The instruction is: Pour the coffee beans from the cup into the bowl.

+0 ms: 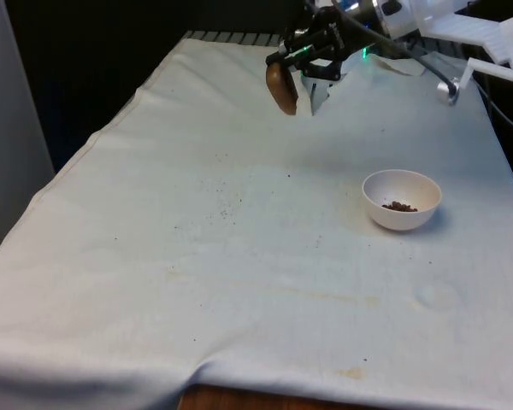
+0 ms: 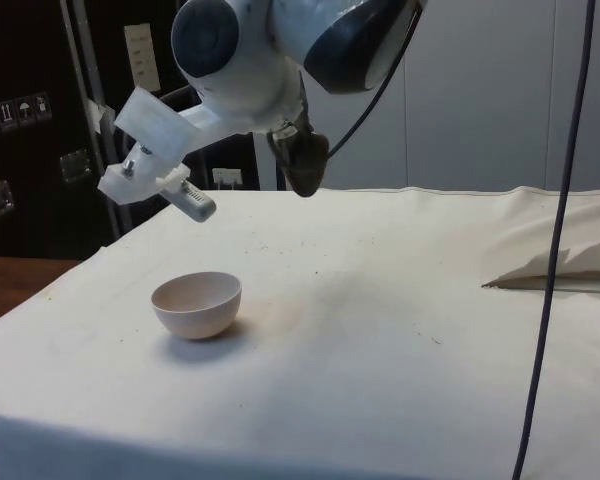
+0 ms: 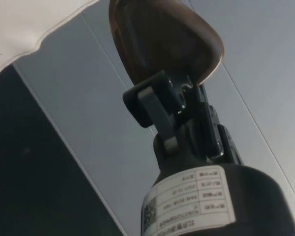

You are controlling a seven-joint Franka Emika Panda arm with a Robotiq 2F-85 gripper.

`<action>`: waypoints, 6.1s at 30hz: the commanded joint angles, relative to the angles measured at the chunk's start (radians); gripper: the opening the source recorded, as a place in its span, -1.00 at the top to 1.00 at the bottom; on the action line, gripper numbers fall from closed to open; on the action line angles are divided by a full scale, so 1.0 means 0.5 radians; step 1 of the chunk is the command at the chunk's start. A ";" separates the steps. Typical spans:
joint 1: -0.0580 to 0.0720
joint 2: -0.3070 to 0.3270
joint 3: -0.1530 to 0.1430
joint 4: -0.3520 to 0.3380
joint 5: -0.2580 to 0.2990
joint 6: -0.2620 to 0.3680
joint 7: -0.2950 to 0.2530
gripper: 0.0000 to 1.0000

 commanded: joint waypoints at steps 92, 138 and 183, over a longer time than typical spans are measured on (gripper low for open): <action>-0.020 0.014 -0.880 -0.274 0.414 1.434 -0.434 0.99; -0.034 0.110 -1.134 -0.292 1.200 1.864 -1.210 0.99; -0.064 0.198 -1.172 -0.290 2.522 2.032 -2.470 0.99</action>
